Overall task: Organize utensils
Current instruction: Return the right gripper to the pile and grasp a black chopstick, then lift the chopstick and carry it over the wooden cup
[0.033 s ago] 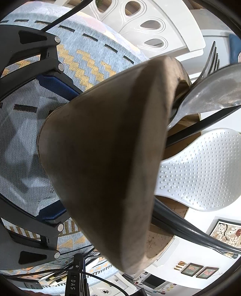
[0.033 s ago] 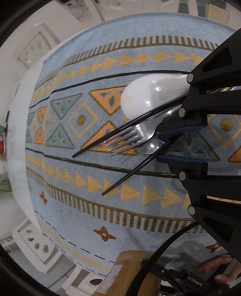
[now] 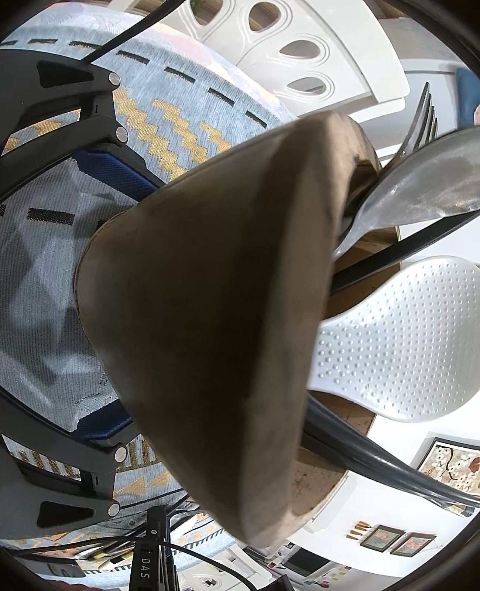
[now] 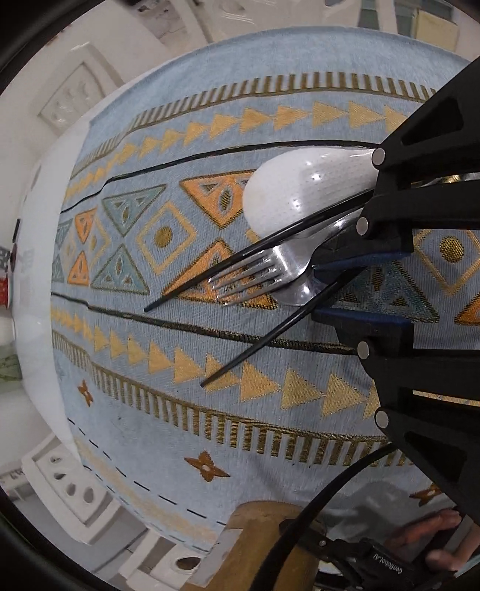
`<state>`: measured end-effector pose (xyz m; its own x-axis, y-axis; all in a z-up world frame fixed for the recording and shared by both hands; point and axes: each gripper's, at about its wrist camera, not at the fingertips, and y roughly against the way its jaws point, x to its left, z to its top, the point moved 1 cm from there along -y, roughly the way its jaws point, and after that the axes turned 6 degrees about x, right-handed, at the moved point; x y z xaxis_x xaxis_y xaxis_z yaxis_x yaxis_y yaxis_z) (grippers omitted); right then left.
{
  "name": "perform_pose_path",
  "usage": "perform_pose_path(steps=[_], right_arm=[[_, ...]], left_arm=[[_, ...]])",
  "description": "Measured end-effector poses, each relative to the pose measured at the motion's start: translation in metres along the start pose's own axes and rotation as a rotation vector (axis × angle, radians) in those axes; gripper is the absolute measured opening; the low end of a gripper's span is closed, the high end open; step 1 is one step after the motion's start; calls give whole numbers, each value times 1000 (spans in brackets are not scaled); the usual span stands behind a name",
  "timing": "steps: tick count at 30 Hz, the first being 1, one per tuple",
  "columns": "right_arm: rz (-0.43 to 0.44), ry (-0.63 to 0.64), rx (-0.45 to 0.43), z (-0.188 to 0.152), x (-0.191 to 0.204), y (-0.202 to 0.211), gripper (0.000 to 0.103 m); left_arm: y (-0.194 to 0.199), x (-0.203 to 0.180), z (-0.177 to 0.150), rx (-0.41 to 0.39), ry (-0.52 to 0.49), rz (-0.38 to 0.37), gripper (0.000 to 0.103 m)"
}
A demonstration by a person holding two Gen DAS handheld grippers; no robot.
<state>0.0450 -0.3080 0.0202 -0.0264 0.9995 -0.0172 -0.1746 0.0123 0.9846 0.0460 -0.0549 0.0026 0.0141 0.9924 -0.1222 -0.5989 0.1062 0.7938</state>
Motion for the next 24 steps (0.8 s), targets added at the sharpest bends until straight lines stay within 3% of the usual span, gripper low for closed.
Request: perform_pose_path(steps=[3,8,11,21,24], right_arm=[[4,2,3,-1,2,3,6],[147,-62,45,-4,1,13,5],[253,-129,119,-7,-1,5,5],[253,-164,214,2,3,-10,6],[292,-170,232,7,4,-12,17]], left_arm=[[-1,1,0,0,0,0,98],[-1,1,0,0,0,0,98],[-1,0,0,0,1,-1,98],[-1,0,0,0,1,-1,98],[-1,0,0,0,1,-2,98]])
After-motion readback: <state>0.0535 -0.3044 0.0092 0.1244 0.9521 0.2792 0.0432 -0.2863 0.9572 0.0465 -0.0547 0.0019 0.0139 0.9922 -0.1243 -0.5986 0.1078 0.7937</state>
